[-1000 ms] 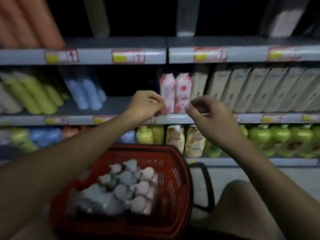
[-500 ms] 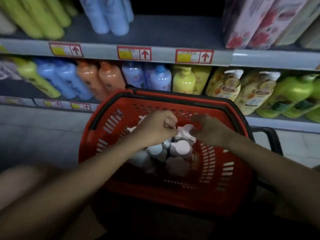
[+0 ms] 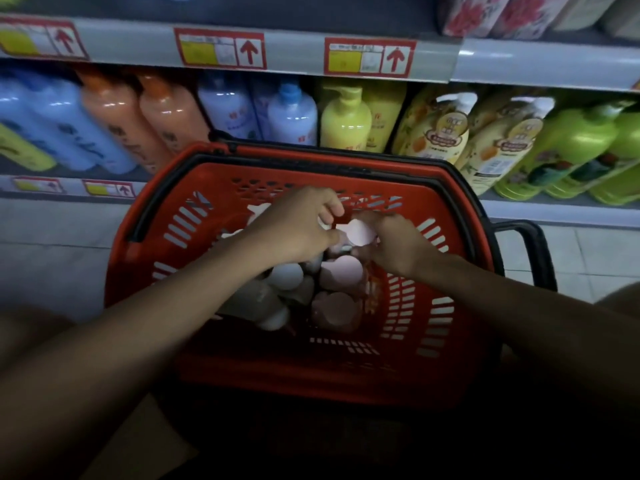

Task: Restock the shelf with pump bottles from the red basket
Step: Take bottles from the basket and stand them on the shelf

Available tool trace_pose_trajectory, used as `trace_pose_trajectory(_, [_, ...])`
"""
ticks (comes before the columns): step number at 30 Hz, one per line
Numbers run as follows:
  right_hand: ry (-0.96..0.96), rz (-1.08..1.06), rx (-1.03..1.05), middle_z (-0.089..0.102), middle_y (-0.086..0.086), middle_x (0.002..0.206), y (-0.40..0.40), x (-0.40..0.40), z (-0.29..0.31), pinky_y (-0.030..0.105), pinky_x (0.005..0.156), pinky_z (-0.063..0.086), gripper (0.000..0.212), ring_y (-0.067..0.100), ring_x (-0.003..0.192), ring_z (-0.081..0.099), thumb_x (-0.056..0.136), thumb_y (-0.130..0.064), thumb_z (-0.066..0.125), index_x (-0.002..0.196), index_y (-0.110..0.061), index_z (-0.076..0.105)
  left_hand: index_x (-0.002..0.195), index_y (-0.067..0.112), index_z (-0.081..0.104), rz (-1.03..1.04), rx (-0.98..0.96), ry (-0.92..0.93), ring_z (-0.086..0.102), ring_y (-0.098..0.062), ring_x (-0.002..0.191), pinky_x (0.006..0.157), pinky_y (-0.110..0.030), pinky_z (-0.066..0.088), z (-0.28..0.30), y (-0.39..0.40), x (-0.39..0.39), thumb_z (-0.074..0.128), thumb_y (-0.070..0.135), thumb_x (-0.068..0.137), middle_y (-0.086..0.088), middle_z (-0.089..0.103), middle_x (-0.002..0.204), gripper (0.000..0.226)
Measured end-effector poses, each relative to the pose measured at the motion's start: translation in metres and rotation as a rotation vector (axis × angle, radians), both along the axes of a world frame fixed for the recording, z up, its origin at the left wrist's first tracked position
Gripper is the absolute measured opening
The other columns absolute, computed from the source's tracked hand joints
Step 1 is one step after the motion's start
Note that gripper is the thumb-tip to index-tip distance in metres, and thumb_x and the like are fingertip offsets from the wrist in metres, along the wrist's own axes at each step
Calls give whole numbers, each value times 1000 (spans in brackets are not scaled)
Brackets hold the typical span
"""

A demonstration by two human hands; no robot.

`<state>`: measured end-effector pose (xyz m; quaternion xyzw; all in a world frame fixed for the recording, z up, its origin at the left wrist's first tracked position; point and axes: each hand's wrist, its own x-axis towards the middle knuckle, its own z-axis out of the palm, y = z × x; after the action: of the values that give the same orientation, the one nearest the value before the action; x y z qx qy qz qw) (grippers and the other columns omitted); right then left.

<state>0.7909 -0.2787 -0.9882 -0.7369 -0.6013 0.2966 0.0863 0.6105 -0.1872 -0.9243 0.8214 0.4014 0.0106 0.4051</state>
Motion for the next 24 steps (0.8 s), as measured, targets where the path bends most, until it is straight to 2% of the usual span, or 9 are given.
trace_pose_trajectory(3, [-37,-51,51,74,10,115,3,-1,8,40,83,56,51,33,104,69,84,-40,77,127,-18,61,110,19,70,16,11,0,71,-16,88,79,-28,54,1,1,-4,81,21,81,-2,72,104,31])
trace_pose_trajectory(6, [-36,-118,219,69,0,93,3,8,44,25,61,45,35,26,87,66,87,-36,78,112,-16,67,114,18,68,23,10,-30,70,-20,93,75,-26,53,1,3,-8,80,16,81,-3,71,109,35])
trace_pose_trajectory(7, [-26,-138,288,65,-2,90,0,11,63,22,58,40,33,23,83,63,88,-34,78,112,-14,67,118,19,66,5,12,-43,69,-19,96,76,-27,54,5,3,-7,81,16,80,-2,70,113,40])
trace_pose_trajectory(11, [147,-229,498,70,-2,101,-22,20,138,30,76,55,40,15,91,67,89,-36,79,121,-17,67,143,20,49,-105,-2,-154,60,-13,109,96,-30,51,22,-1,2,84,24,76,1,62,134,75])
trace_pose_trajectory(13, [243,-260,602,75,-2,101,-32,27,168,35,84,58,33,12,92,70,87,-38,80,115,-23,68,147,23,43,-67,-77,-269,62,-15,115,99,-40,54,31,-7,9,83,33,70,2,60,138,87])
trace_pose_trajectory(15, [381,-293,671,76,-8,100,-41,32,201,34,87,58,24,4,89,69,87,-36,79,108,-32,69,143,23,48,-10,-146,-381,63,-13,120,101,-40,54,43,-10,14,82,35,68,4,63,135,83])
trace_pose_trajectory(18, [430,-296,731,73,-4,102,-53,31,249,24,77,58,21,2,85,65,93,-26,75,112,-34,68,138,15,54,27,-291,-545,63,-13,124,106,-34,51,71,-18,14,85,20,70,1,68,132,75])
trace_pose_trajectory(21, [418,-297,822,74,2,108,-59,26,288,42,94,59,32,9,94,67,91,-31,72,122,-25,69,136,13,56,5,-357,-643,68,-26,117,100,-41,56,102,-36,16,88,-1,71,-7,70,129,74])
trace_pose_trajectory(24, [402,-292,938,75,10,99,-66,22,330,50,89,58,31,15,91,68,92,-33,72,121,-22,69,134,12,58,48,-364,-773,70,-29,112,96,-42,59,141,-61,28,84,-6,72,-9,71,125,70])
